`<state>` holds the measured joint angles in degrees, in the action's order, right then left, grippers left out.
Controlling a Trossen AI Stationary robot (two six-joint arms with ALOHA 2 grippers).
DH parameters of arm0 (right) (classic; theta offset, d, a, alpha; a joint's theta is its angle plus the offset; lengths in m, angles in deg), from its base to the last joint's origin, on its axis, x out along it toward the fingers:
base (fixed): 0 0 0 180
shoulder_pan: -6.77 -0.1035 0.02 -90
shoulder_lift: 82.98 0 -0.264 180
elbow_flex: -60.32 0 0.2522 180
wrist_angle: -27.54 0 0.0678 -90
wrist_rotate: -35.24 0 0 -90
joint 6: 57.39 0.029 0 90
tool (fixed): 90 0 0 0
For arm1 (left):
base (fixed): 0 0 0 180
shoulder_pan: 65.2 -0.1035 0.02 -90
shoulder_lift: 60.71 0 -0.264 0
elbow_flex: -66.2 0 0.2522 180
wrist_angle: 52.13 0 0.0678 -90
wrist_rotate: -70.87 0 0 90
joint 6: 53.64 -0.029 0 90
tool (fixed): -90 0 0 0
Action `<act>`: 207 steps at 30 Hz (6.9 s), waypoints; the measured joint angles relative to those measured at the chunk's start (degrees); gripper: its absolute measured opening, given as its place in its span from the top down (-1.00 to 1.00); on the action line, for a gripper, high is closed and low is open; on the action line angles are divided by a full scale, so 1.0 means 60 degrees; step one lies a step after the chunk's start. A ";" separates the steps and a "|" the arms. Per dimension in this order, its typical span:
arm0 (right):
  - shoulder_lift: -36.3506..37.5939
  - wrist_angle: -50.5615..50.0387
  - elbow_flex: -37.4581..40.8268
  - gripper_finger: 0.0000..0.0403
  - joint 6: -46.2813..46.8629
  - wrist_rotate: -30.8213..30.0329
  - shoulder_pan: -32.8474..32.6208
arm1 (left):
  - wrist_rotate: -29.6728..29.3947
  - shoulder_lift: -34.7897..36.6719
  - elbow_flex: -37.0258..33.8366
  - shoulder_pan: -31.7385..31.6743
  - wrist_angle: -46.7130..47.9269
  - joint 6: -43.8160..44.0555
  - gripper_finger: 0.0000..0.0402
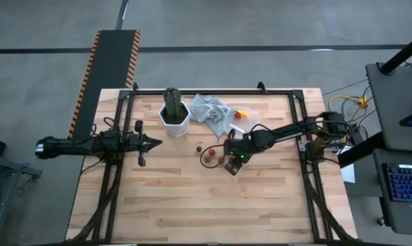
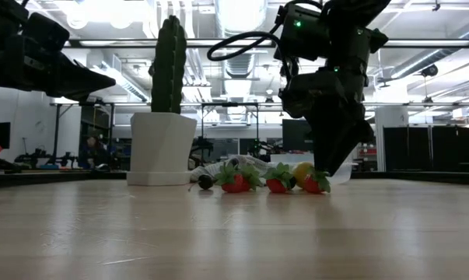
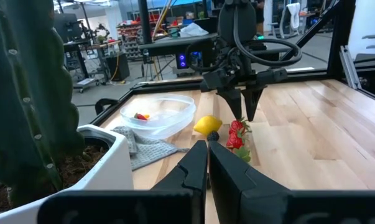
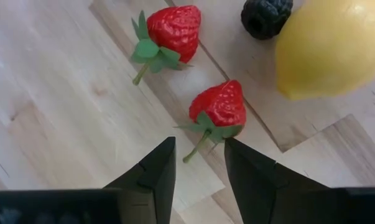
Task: Pick and placing Produce into tupperware
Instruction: Put the right strawberry into the transparent bin
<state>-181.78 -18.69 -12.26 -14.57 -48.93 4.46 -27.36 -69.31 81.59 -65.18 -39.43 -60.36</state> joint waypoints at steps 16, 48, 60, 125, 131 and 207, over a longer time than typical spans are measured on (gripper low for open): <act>0.0001 0.0008 0.0200 0.37 -0.0391 0.0022 0.0081 | 0.0001 0.0000 0.0000 0.0002 0.0000 0.0001 1.00; 0.0002 0.0025 0.0225 0.80 -0.1038 0.0112 0.0077 | 0.0001 0.0000 0.0000 0.0001 0.0000 -0.0003 1.00; 0.0003 0.0022 0.0237 0.96 -0.1403 0.0324 0.0074 | 0.0001 0.0000 0.0000 0.0001 0.0000 -0.0003 1.00; 0.3566 0.2882 0.0360 0.96 -0.5896 -0.3487 -0.0491 | -0.0002 -0.0044 0.0000 0.0003 0.0025 0.0015 1.00; 0.3569 0.2885 0.0364 0.96 -0.5893 -0.3486 -0.0491 | -0.0003 -0.0058 0.0000 0.0003 0.0018 0.0015 1.00; 0.1964 0.0688 0.0342 0.96 -0.6720 -0.3239 0.4332 | -0.0006 -0.0062 0.0000 0.0003 0.0004 -0.0006 1.00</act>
<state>-170.00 -14.56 -10.21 -54.89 -68.37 30.45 -27.39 -69.68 81.59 -65.17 -39.41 -60.40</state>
